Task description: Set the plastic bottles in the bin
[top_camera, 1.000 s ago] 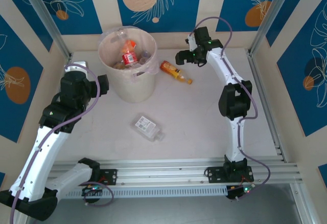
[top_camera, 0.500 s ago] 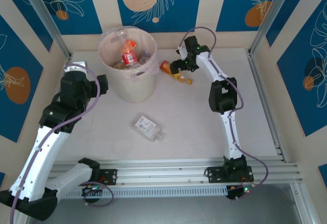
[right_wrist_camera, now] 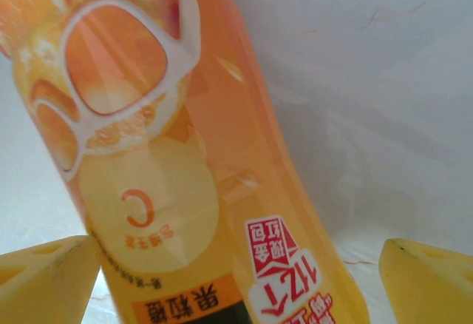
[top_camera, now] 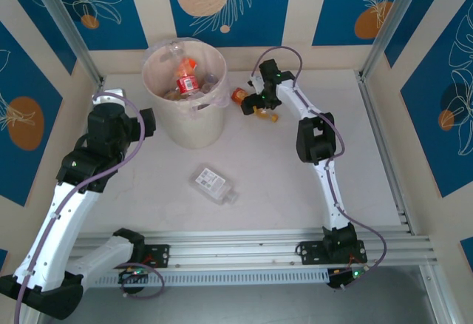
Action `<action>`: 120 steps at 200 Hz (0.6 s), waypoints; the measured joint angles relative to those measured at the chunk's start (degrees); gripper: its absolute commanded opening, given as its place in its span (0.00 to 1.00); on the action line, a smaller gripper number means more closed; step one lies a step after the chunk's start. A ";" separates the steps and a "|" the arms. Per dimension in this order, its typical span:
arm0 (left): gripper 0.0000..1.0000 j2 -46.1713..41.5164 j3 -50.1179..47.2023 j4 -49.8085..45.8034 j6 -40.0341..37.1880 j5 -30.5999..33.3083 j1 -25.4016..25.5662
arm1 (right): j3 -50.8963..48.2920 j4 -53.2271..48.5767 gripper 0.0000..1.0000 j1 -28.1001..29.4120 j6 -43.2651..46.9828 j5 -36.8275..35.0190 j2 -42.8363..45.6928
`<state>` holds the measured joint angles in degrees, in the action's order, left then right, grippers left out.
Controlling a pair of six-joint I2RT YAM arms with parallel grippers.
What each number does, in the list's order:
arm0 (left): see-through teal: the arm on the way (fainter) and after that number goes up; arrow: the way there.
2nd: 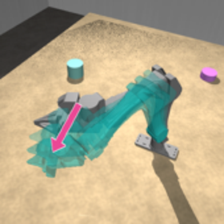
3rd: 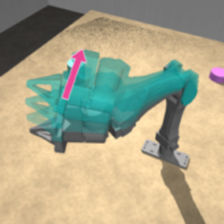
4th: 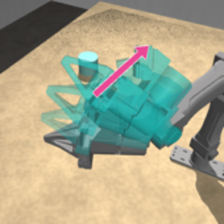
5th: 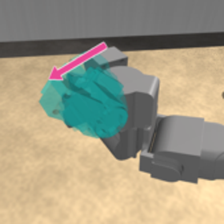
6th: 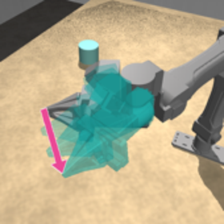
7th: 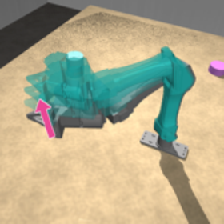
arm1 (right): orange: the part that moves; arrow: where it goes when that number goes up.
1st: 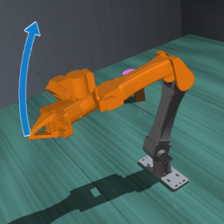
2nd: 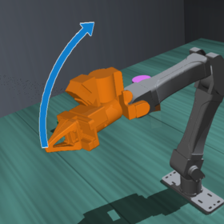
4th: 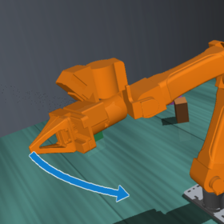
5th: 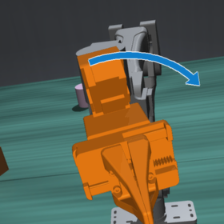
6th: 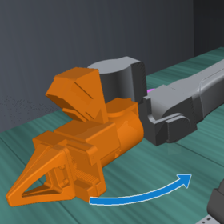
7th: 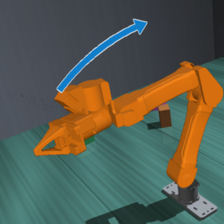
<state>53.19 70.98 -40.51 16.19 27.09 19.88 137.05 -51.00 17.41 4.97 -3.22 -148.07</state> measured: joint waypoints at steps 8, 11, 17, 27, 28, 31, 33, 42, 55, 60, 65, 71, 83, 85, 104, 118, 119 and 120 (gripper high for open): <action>1.00 -0.13 0.00 -0.17 0.00 0.00 0.00 | 0.35 -0.22 0.93 0.00 0.09 0.00 -0.39; 1.00 -0.20 0.00 -0.31 0.02 0.00 0.00 | 0.46 -0.31 0.93 0.00 0.24 -0.02 -0.57; 1.00 -0.31 0.00 -0.50 0.00 0.00 0.00 | 0.55 -0.33 0.92 0.00 0.31 -0.02 -0.74; 0.99 -0.57 0.00 -0.66 0.02 0.02 0.00 | 0.59 -0.57 0.90 0.00 0.39 -0.02 -0.98; 0.99 -0.61 0.00 -0.68 0.02 0.02 0.00 | 0.61 -0.63 0.90 0.00 0.42 -0.02 -1.01; 1.00 -0.66 0.00 -0.68 0.02 0.02 0.00 | 0.61 -0.70 0.90 0.02 0.52 -0.02 -1.03; 0.99 -0.66 0.00 -0.68 0.02 0.02 0.00 | 0.61 -0.76 0.89 0.02 0.50 0.00 -1.05; 0.99 -0.79 0.00 -0.68 0.02 0.00 0.00 | 0.61 -1.03 0.87 0.13 0.68 0.02 -1.09; 0.99 -0.90 0.00 -0.70 0.02 0.00 0.00 | 0.63 -1.31 0.83 0.17 0.90 0.04 -1.09; 1.00 -0.92 0.00 -0.70 0.02 0.02 0.00 | 0.70 -1.40 0.81 0.22 1.05 0.04 -1.09; 1.00 -0.96 0.00 -0.68 0.02 0.02 0.00 | 0.74 -1.42 0.79 0.22 1.27 0.04 -1.09; 0.99 -0.98 0.00 -0.68 0.02 0.00 0.00 | 0.74 -1.46 0.78 0.26 1.36 0.07 -1.09; 0.99 -0.98 0.00 -0.68 0.04 0.00 0.00 | 0.74 -1.92 0.74 0.26 1.44 0.09 -1.09; 0.99 -0.98 0.00 -0.68 0.04 0.00 0.00 | 0.76 -1.99 0.73 0.28 1.51 0.07 -1.09; 0.99 -1.01 0.00 -0.66 0.04 0.00 0.00 | 0.83 -2.80 0.62 0.28 1.88 0.11 -1.09; 1.00 -1.01 -0.02 -0.63 0.04 0.00 0.00 | 1.07 -2.99 0.56 0.28 1.92 0.26 -1.09; 1.00 -1.01 -0.02 -0.63 0.04 0.00 0.00 | 1.07 -3.02 0.56 0.28 1.86 0.28 -1.09; 1.00 -1.01 -0.02 -0.63 0.04 0.00 0.00 | 1.09 -3.02 0.56 0.28 1.66 0.26 -1.09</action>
<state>52.18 70.96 -41.15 16.23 27.09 19.88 138.15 -54.02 17.69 6.63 -2.96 -149.16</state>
